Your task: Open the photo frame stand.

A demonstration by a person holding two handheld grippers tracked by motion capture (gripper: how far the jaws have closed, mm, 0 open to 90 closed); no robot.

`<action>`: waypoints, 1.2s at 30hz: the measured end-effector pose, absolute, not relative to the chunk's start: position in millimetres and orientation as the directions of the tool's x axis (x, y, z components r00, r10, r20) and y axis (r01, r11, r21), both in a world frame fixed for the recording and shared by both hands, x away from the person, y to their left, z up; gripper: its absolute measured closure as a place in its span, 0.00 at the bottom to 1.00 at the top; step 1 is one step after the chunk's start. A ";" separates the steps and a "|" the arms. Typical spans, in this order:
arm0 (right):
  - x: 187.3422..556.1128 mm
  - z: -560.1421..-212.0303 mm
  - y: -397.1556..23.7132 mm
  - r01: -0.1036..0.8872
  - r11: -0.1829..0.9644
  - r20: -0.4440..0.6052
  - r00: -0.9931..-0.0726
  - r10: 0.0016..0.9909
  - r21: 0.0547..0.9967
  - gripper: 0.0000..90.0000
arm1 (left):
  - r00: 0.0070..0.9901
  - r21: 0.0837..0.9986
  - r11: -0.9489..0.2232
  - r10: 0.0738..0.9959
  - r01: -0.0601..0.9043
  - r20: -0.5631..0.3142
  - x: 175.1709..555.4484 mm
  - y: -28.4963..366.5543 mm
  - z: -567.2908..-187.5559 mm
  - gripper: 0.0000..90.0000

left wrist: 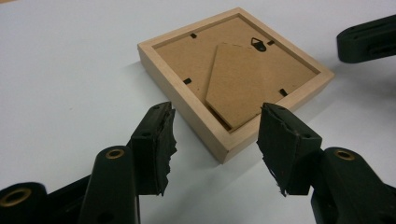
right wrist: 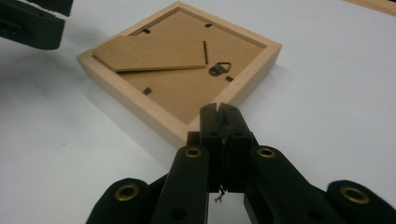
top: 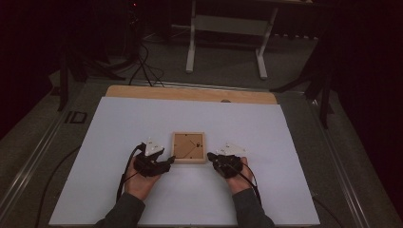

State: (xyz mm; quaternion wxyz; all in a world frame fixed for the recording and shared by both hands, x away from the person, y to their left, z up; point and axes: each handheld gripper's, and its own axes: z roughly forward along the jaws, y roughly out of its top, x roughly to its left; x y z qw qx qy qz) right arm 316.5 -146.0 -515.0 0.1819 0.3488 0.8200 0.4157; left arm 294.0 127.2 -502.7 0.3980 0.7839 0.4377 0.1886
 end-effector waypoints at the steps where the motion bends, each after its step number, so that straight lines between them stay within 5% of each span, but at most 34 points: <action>1: 316.1 -515.5 -144.9 0.419 0.415 -0.009 -0.695 0.719 0.808 0.99 | 0.548 0.789 -0.302 0.834 0.536 -0.053 294.0 127.0 -502.3 0.50; 36: 320.1 -520.5 -131.6 0.414 0.406 0.020 -0.719 0.694 0.814 1.00 | 0.627 0.713 -0.432 0.779 0.552 -0.013 331.3 89.8 -498.6 0.52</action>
